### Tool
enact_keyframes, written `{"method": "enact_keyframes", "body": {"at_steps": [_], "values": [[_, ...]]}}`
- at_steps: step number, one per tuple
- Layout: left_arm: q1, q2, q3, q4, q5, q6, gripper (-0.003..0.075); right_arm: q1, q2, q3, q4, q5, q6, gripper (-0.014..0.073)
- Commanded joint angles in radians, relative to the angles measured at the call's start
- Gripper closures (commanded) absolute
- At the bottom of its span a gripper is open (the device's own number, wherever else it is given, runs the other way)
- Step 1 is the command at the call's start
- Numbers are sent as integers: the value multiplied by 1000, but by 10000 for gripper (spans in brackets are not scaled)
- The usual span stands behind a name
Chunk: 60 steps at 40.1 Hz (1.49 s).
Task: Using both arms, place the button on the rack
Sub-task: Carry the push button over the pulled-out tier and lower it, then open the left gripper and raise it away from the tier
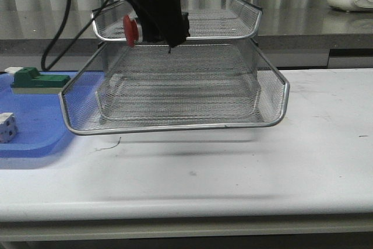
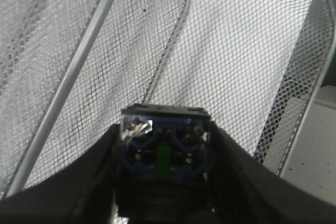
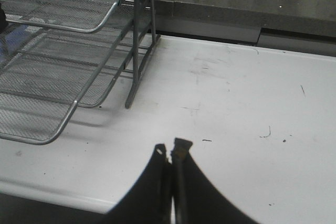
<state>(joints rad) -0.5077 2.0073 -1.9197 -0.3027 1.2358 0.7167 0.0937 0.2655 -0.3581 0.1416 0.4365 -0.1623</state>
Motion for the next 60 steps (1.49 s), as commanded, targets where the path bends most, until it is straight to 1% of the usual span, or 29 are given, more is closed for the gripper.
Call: {"method": "enact_keyframes", "body": {"at_steps": [1,5,7,9,11,16,20,29,34,41,44,46,54,58,60], "values": [[-7,-27,-29,-29,-29,-9,570,-5,6,-27,-7,-81,-1,655],[-7,-2,-29,-29,-36,-9,563,-5,6,-27,-7,-81,-1,655],[-7,5,-29,-29,-47,-9,538,-5,6,-27,-7,-81,-1,655],[-7,9,-29,-29,-58,-9,493,-5,6,-27,-7,-81,-1,655],[-7,12,-29,-31,-67,-9,423,-5,6,-27,-7,-81,-1,655],[-7,18,-29,-31,-69,-9,285,-5,6,-27,-7,-81,-1,655],[-7,20,-29,-31,-69,-9,232,-5,6,-27,-7,-81,-1,655],[-7,20,-32,-33,-45,-9,231,-5,6,-27,-7,-81,-1,655],[-7,20,-70,-36,59,-9,237,-5,6,-27,-7,-81,-1,655],[-9,4,-99,-36,57,-45,240,-5,6,-27,-7,-81,-1,655],[-9,-13,-99,-36,57,-64,279,-5,6,-27,-7,-81,-1,655],[-9,-25,-99,-34,57,-74,328,-5,6,-27,-7,-81,-1,655],[-9,-87,-99,-4,57,-124,608,-5,6,-27,-7,-81,-1,655],[-5,-118,-97,57,57,-172,736,-5,6,-27,-7,-81,-1,655],[-3,-138,-95,106,57,-211,739,-5,6,-27,-7,-81,-1,655]]}}
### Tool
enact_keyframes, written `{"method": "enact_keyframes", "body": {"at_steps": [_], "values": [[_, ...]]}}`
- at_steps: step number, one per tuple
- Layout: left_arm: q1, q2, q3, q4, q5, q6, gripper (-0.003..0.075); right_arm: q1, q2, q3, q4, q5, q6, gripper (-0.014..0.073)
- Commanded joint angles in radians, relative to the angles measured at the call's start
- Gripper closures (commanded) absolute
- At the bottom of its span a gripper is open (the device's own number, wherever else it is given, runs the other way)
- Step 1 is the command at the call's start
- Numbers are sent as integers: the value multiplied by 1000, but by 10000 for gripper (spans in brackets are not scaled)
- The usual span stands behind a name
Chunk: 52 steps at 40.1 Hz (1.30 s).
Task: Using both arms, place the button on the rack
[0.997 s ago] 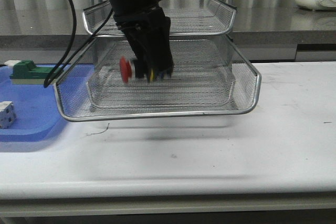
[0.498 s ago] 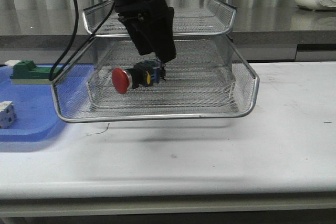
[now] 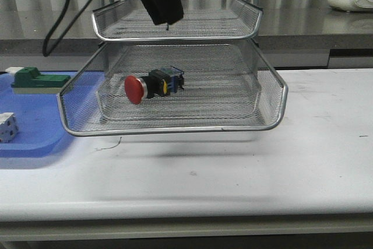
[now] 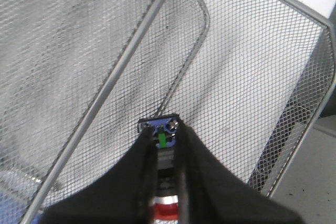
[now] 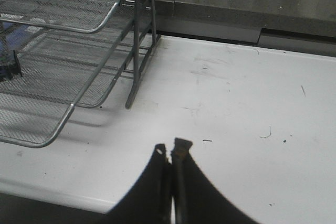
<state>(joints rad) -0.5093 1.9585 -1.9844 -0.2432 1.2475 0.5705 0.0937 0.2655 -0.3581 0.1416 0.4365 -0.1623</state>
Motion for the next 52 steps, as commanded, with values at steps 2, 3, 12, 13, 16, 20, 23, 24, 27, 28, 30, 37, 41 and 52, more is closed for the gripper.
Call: {"method": "enact_keyframes", "body": {"at_steps": [2,3,12,13,16,20,23,24,27,28,30,37,41,52], "values": [[1,-104,-21,93,45,-97,739,-5,6,-27,-7,-81,-1,655],[1,-114,-15,123,45,-116,739,-5,6,-27,-7,-81,-1,655],[27,-214,141,274,45,-265,739,-5,6,-27,-7,-81,-1,655],[36,-225,160,274,45,-272,739,-5,6,-27,-7,-81,-1,655],[73,-266,235,272,45,-310,739,-5,6,-27,-7,-81,-1,655],[122,-324,329,272,32,-344,739,-5,6,-27,-7,-81,-1,655],[166,-374,413,272,2,-364,739,-5,6,-27,-7,-81,-1,655],[181,-396,444,270,-13,-371,739,-5,6,-27,-7,-81,-1,655],[211,-457,522,270,-52,-389,739,-5,6,-27,-7,-81,-1,655],[223,-476,545,270,-71,-390,739,-5,6,-27,-7,-81,-1,655],[245,-531,608,266,-102,-393,739,-5,6,-27,-7,-81,-1,655],[280,-709,800,260,-229,-393,739,-5,6,-27,-7,-81,-1,655],[288,-823,923,243,-323,-394,739,-5,6,-27,-7,-81,-1,655],[290,-1130,1235,203,-608,-394,739,-5,6,-27,-7,-81,-1,655]]}}
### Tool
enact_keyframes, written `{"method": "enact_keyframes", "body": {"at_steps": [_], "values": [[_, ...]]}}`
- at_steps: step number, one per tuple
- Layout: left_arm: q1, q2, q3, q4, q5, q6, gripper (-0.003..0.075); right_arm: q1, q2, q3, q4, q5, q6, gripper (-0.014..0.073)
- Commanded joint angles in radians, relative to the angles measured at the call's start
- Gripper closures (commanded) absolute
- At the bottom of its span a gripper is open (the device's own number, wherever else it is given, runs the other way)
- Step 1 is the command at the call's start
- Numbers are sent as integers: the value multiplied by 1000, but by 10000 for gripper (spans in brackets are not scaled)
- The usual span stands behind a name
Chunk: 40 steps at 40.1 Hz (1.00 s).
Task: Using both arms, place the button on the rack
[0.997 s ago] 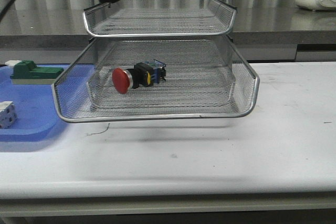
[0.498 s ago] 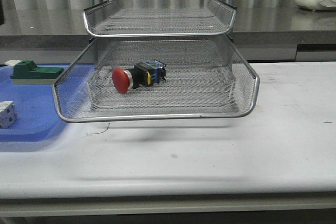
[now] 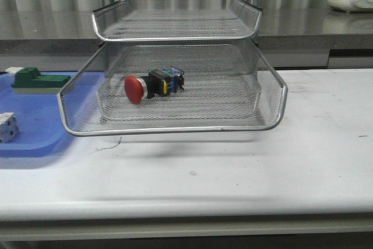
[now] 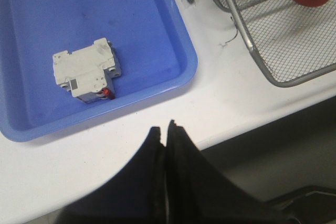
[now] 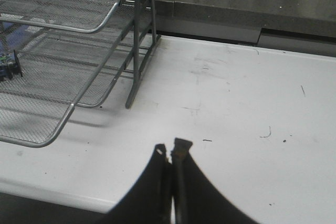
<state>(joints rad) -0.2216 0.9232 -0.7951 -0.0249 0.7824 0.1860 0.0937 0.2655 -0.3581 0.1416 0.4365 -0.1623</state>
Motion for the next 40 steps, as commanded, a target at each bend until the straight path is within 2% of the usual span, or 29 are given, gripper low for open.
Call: {"method": "enact_keyframes", "body": {"at_steps": [1,9,22,28,40], "values": [[2,-131,74,-15,-160,-10,739,-5,6,-27,-7,-81,-1,655],[2,-401,231,-18,-259,-10,739,-5,6,-27,-7,-81,-1,655],[2,-793,361,-43,-353,-10,739,-5,6,-27,-7,-81,-1,655],[2,-870,374,-43,-355,-10,739,-5,6,-27,-7,-81,-1,655],[2,-872,374,-43,-357,-10,739,-5,6,-27,-7,-81,-1,655]]}}
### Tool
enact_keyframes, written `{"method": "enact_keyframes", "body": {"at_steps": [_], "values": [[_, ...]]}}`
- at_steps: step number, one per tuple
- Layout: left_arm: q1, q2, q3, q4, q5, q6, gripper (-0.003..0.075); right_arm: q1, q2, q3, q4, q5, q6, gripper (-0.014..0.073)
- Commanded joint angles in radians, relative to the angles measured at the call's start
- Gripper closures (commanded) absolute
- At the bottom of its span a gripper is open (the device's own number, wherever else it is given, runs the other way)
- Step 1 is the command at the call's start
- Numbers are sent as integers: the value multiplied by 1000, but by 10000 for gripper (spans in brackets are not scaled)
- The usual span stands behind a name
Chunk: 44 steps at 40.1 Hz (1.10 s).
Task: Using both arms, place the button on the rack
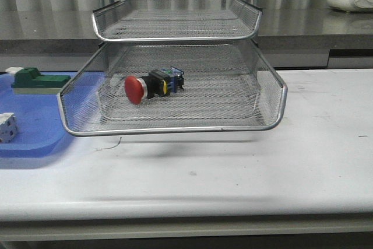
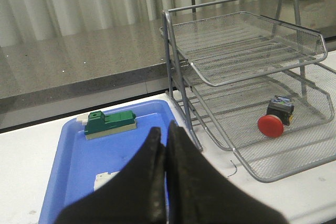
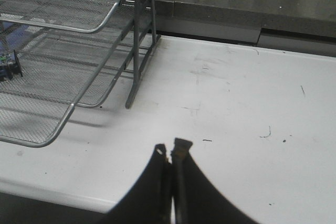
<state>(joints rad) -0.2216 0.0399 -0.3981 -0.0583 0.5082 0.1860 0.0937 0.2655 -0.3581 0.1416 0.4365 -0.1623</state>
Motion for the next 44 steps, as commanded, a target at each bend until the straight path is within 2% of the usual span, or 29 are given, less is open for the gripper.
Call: {"method": "enact_keyframes", "body": {"at_steps": [1,22,26,33,44], "values": [[2,12,-23,-10,-83,-10,739,-5,6,-27,-7,-81,-1,655],[7,1,9,19,-114,-10,739,-5,6,-27,-7,-81,-1,655],[53,-34,65,21,-171,-20,739,-5,6,-27,-7,-81,-1,655],[152,-66,177,75,-248,-161,739,-5,6,-27,-7,-81,-1,655],[218,-68,351,75,-337,-161,739,-5,6,-27,-7,-81,-1,655]]}}
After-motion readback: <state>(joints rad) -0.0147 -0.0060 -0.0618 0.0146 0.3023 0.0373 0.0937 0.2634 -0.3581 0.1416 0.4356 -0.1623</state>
